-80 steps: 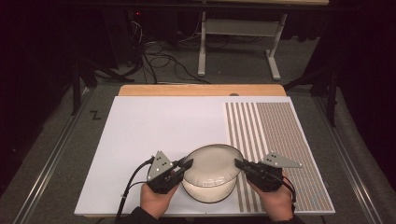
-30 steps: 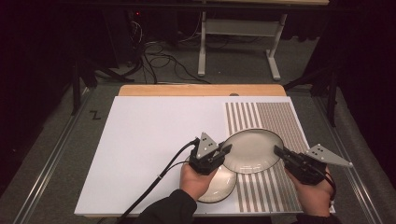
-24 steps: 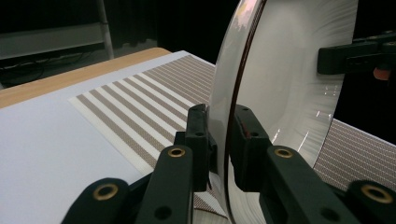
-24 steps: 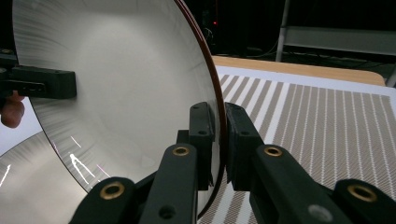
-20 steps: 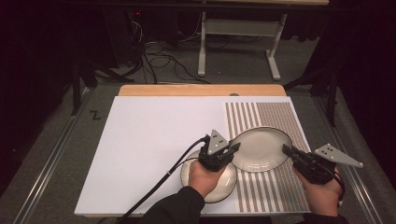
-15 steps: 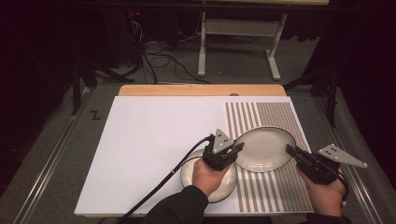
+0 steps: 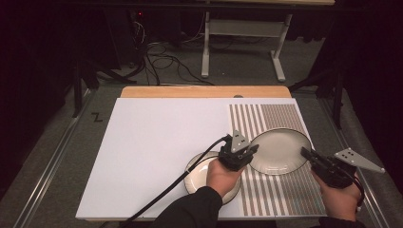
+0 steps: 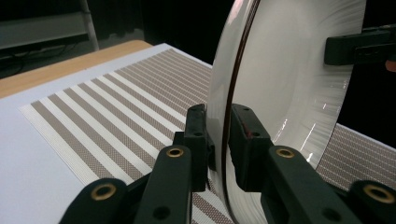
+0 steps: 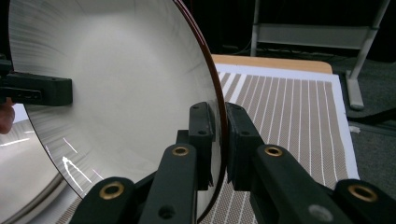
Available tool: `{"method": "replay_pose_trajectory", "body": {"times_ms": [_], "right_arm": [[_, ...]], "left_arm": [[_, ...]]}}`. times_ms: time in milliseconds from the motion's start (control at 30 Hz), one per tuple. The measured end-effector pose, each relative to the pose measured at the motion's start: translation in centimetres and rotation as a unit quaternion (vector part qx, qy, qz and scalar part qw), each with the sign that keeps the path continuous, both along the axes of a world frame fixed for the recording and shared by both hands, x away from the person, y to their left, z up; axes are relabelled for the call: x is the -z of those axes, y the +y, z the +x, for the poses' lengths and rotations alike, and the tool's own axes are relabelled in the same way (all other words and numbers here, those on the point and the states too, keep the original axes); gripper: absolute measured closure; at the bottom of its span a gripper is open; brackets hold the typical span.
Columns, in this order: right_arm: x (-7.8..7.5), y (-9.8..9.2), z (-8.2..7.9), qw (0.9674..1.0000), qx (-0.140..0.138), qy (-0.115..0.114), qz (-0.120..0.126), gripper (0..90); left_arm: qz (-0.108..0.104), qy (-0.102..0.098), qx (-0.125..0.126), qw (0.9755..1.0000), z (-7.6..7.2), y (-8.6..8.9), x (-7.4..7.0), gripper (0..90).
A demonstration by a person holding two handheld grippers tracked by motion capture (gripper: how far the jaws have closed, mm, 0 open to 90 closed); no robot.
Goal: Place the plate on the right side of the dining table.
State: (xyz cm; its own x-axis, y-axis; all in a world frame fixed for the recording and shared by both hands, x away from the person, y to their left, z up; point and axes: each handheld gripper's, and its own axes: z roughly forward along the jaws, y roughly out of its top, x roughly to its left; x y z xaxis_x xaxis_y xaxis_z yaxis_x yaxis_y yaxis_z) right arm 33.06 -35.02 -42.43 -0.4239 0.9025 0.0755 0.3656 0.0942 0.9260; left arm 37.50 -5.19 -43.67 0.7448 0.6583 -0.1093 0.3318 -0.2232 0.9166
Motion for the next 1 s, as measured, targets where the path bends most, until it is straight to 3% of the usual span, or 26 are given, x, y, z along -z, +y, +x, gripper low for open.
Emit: {"method": "replay_pose_trajectory", "body": {"times_ms": [467, 867, 1000], "right_arm": [[2.8, -1.1, 0.3, 0.9994, 0.011, 0.033, -0.002, 84.1], [4.0, -1.2, 0.5, 0.9987, 0.018, 0.046, -0.009, 84.2], [4.1, -1.2, 0.5, 0.9987, 0.020, 0.044, -0.016, 84.3]], "left_arm": [[0.044, 0.032, 0.006, 0.9985, 0.7, -1.7, 2.2, 77.2], [0.066, 0.050, 0.002, 0.9966, 1.1, -2.2, 3.3, 76.2], [0.064, 0.051, -0.003, 0.9966, 1.1, -2.3, 3.4, 75.8]]}}
